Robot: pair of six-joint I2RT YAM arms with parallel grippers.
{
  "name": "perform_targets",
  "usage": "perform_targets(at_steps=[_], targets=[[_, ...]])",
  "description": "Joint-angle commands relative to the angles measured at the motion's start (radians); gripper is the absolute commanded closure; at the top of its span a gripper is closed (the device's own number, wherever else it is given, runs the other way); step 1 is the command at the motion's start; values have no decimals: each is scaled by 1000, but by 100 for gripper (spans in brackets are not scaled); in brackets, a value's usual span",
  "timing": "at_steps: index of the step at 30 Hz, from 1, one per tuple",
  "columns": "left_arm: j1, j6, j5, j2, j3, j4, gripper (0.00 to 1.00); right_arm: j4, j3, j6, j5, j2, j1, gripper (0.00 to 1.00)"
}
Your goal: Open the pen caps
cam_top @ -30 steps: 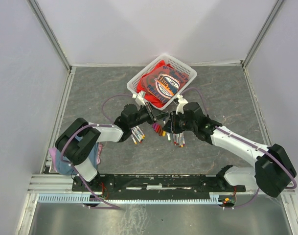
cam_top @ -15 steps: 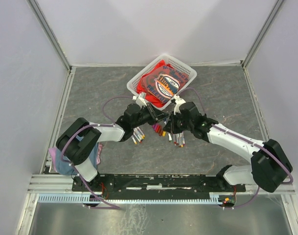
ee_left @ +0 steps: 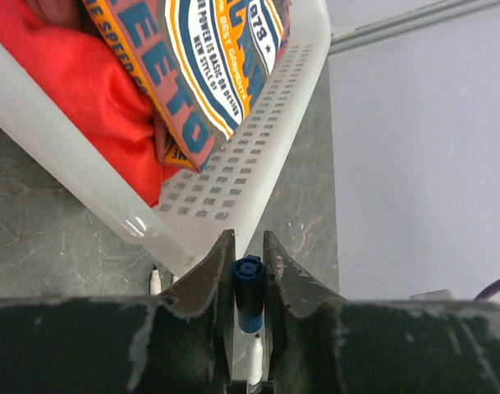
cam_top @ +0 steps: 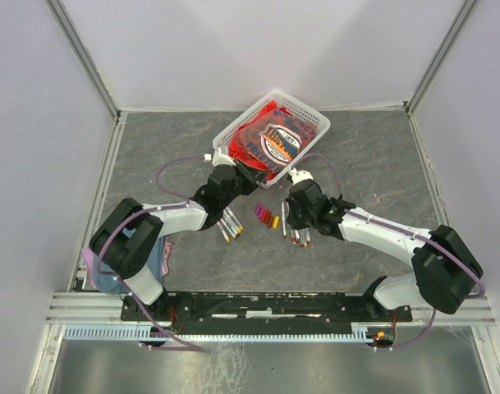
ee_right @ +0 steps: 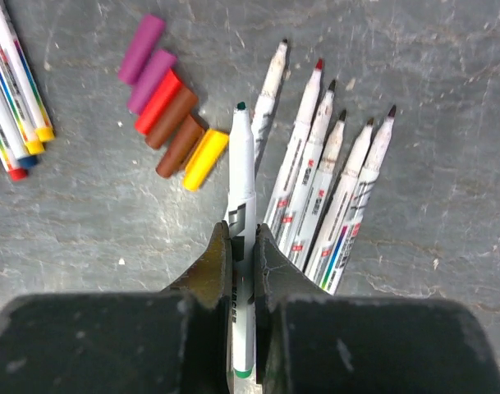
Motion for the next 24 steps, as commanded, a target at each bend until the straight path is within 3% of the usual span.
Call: perform_targets(at_steps=[1, 4, 8, 11, 16, 24], targets=[[33, 32, 40, -20, -36, 181, 97, 44, -38, 13, -59, -76, -23, 99], [59, 83, 140, -18, -61, 196, 97, 18, -48, 24, -81, -119, -60, 99], [51, 226, 154, -56, -68, 28, 97, -45, -47, 34, -65, -146, -105, 99], [17, 322, 120, -63, -46, -146, 97, -74, -46, 44, -46, -125, -132, 99], [-54, 416, 40, -49, -17, -293, 94, -90, -42, 62, -21, -71, -162, 93], [-108, 435, -12, 0, -15, -334, 88, -97, -30, 69, 9, 0, -190, 89]])
